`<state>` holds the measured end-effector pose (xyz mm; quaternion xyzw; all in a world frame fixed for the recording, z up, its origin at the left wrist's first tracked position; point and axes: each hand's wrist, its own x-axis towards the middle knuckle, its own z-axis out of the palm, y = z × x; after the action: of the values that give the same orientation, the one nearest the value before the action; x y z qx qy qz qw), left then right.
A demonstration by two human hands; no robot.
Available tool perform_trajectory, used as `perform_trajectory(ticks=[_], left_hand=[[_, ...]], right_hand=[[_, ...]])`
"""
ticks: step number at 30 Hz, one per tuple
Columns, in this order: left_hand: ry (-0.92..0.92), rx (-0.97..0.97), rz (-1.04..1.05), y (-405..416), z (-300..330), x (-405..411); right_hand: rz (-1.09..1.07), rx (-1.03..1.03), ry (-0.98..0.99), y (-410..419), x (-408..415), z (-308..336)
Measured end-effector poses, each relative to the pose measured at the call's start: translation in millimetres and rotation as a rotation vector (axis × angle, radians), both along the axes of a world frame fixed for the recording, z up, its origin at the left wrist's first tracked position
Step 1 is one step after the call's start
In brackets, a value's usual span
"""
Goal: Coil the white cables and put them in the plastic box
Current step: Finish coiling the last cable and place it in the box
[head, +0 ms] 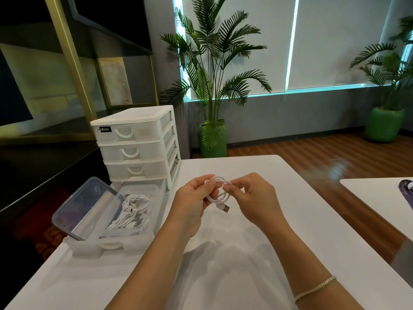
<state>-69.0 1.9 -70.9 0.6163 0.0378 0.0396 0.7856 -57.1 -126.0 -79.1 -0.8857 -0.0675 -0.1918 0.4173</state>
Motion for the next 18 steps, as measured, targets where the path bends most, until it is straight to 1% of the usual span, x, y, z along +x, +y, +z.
perform_trajectory(ticks=[2,4,6,8,13,17,18], left_hand=[[-0.045,0.117,0.024,1.8,-1.1,1.1],[-0.079,0.189,0.022,2.4,-2.0,0.9],[-0.104,0.238,0.024,2.2,-3.3,1.4],[-0.126,0.299,0.032,1.7,-5.0,2.8],[-0.18,0.5,0.08,1.8,-9.2,4.7],[-0.239,0.789,0.156,-1.0,-11.4,3.6],[-0.266,0.835,0.164,-1.4,-12.0,3.0]], right_hand=[[0.042,0.219,0.153,-2.2,1.7,1.4],[0.101,0.427,0.297,-1.6,-0.7,4.4],[0.124,0.512,0.363,-1.8,-3.1,6.9],[0.121,0.545,0.376,-2.2,-4.1,8.7],[0.038,0.536,0.394,-0.8,-1.9,9.0],[0.033,0.561,0.405,0.5,-2.3,9.9],[0.038,0.575,0.413,0.5,-3.0,10.1]])
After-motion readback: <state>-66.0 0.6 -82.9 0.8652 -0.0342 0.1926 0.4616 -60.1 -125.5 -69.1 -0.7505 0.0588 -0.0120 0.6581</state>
